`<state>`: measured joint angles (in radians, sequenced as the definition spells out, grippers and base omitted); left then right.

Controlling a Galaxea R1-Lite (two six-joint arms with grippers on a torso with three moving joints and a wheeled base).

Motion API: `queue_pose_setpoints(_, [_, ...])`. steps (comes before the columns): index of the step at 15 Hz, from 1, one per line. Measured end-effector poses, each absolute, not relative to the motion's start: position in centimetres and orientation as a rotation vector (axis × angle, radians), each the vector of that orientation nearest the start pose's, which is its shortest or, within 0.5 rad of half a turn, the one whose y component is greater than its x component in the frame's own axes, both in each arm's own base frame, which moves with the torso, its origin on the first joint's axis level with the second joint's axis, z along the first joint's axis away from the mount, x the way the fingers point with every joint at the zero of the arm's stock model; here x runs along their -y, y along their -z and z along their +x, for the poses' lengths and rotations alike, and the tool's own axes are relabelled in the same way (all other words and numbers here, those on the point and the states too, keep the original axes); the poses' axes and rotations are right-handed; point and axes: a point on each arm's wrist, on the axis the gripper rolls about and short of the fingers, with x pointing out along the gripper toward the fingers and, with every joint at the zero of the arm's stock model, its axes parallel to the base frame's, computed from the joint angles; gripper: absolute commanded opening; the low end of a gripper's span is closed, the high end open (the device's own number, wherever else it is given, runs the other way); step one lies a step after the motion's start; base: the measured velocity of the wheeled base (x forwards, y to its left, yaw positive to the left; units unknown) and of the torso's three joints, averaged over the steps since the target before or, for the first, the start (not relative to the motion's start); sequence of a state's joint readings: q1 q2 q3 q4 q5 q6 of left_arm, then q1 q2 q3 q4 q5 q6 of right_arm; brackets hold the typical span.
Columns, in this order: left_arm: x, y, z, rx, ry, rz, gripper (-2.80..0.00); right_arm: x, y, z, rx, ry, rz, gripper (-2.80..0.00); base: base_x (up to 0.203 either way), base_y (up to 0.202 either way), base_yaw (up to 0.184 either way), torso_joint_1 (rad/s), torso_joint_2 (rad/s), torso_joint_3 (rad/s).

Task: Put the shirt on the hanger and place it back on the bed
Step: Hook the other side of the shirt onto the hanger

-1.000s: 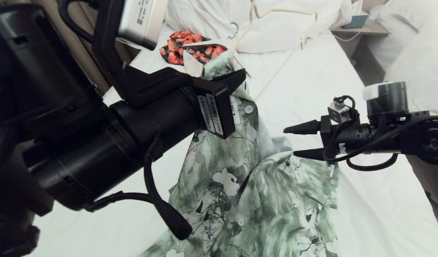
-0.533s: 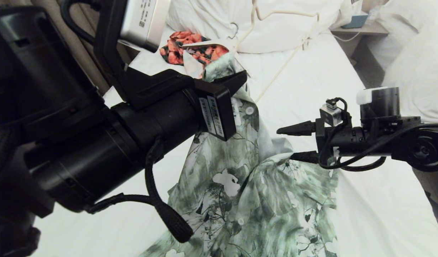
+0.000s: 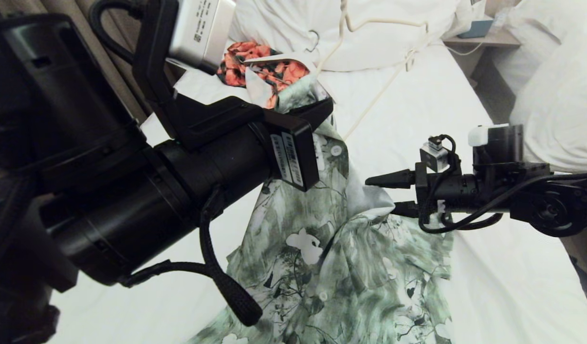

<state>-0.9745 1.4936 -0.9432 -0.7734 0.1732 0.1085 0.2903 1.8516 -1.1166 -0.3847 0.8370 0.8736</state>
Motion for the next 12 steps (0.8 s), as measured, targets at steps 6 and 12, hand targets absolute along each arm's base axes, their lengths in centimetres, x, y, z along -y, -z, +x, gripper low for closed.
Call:
queue_pose_setpoints(6, [21.6,-29.5,15.2,0.237,0.785,-0.023,-2.8,-11.9,-19.6,33.3,-0.818,-0.898,0.861,-2.8,0.0,0.0,0.0,0.0,0.0,0.0])
queue_pose_setpoints(12, [22.4,-28.6,15.0,0.208,0.811,-0.008,-2.8,-8.8,-20.7,33.2,-0.749,-0.832,0.886,-2.8,0.0,0.0,0.0,0.0,0.0,0.0])
